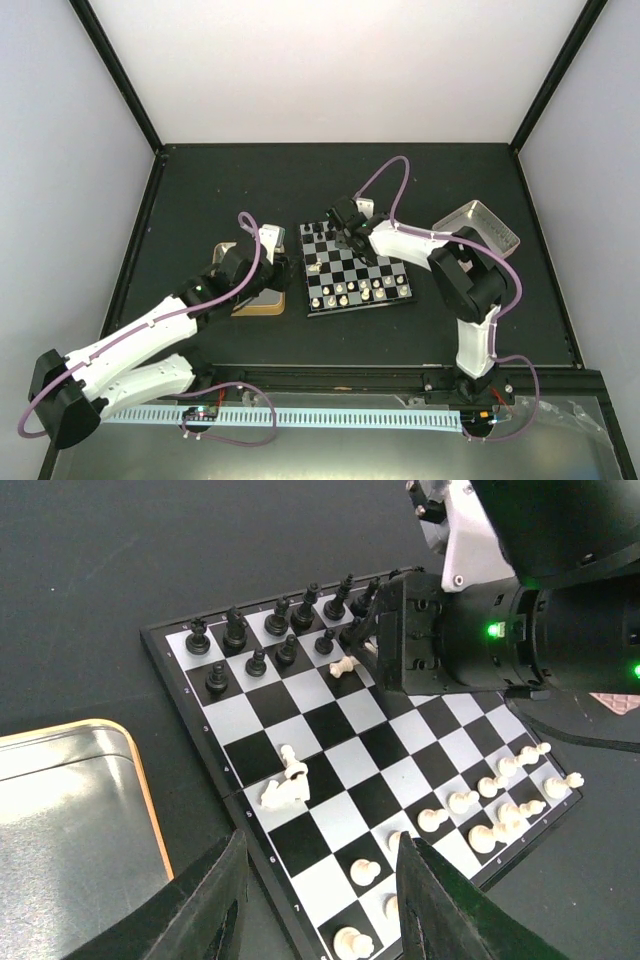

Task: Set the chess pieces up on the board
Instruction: Pick up the chess piece from the chessboard.

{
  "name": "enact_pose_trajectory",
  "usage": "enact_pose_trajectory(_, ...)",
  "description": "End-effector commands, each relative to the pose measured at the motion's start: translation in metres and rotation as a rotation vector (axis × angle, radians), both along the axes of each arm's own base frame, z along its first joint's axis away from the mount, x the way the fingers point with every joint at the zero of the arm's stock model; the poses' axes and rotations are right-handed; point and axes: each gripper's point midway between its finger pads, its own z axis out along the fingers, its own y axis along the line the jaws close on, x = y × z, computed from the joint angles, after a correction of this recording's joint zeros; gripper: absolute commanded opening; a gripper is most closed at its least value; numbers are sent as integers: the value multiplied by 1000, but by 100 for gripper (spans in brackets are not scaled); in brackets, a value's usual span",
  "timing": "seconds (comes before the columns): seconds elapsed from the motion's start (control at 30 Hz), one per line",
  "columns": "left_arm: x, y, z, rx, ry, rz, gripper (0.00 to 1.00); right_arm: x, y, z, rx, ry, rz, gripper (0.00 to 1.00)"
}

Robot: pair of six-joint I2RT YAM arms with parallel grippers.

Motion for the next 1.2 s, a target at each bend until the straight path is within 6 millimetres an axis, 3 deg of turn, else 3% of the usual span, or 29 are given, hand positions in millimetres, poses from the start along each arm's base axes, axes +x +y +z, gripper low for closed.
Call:
enact_pose_trajectory(0.0,2,2,6,-13,-27,5,42,7,-9,-3,-39,-2,-53,40)
enact_pose_trajectory(0.4,2,-1,5,-15,-22,-8,42,-1,-12,-14,-44,33,-39,40)
enact_pose_trajectory(0.73,2,-2,3,-13,-18,-9,42,-11,-15,3,-7,17,-33,35)
enact_pose_trajectory(0.97,3,-2,3,-12,-15,-9,42,-6,-9,4,3,13,-21,43)
enact_pose_trajectory(1.17,2,-2,2,-10,-13,-10,42,-9,-8,-5,2,39,-13,42)
